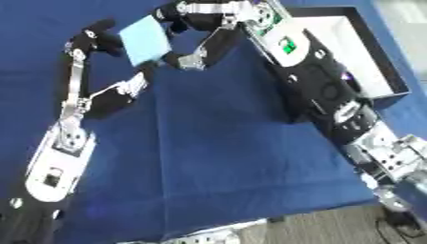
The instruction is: Pick up the objects with one hand, pass them to the other hand, and then place them into the box on the other side of the table.
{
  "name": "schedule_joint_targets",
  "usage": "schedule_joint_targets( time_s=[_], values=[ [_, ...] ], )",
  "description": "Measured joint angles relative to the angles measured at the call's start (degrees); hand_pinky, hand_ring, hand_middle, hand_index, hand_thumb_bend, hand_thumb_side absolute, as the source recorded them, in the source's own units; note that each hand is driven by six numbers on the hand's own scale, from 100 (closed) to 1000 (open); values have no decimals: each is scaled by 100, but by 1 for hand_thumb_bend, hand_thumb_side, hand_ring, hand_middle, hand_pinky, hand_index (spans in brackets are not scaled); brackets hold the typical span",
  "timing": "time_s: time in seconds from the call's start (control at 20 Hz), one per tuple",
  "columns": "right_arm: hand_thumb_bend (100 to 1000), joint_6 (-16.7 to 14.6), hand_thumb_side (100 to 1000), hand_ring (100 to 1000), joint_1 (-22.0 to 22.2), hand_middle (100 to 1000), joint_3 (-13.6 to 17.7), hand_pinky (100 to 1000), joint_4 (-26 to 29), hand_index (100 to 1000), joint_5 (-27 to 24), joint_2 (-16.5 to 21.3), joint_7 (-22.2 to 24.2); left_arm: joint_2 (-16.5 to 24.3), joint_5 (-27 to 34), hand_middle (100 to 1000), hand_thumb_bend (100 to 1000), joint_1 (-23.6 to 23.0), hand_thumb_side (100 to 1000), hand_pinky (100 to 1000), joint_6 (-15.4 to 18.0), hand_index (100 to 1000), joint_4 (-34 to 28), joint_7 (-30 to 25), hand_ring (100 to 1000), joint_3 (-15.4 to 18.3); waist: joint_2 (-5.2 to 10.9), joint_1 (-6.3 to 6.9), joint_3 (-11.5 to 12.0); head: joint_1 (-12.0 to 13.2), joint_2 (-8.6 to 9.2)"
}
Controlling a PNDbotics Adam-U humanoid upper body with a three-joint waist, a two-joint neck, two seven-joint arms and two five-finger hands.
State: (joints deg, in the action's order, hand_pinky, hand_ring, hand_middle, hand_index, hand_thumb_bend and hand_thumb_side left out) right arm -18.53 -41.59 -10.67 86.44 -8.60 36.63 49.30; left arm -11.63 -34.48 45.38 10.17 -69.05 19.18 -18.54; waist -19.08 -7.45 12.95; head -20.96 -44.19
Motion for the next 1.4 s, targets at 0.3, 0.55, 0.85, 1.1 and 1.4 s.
schedule_joint_targets(
  time_s=[0.3, 0.55, 0.85, 1.1, 1.4],
  values=[
    [100, 33, 217, 1000, 134, 597, 243, 709, 40, 780, -363, 271, 33, 142, -8, 540, 556, -63, 426, 788, -29, 834, 27, 155, 545, 70, 129, 108, -59, 88, -3],
    [100, 77, 216, 1000, 202, 595, 336, 708, 63, 779, -493, 340, 77, 205, -14, 545, 570, -90, 419, 788, -6, 833, 32, 148, 548, 85, 144, 121, -85, 61, -3],
    [100, 81, 218, 1000, 325, 595, 506, 708, 62, 779, -598, 456, 81, 289, -78, 547, 572, -123, 409, 789, 9, 832, 55, 113, 548, 88, 243, 145, -115, 32, -3],
    [100, 65, 225, 1000, 494, 596, 690, 708, 32, 779, -702, 588, 65, 373, -94, 545, 565, -177, 417, 790, -5, 828, 96, 99, 546, 107, 356, 178, -200, 31, -4],
    [100, 23, 239, 1000, 793, 597, 964, 707, -26, 780, -855, 774, -136, 488, -94, 552, 563, -268, 429, 794, -42, 824, 179, 94, 548, 112, 417, 260, -321, 43, 4]
  ],
)
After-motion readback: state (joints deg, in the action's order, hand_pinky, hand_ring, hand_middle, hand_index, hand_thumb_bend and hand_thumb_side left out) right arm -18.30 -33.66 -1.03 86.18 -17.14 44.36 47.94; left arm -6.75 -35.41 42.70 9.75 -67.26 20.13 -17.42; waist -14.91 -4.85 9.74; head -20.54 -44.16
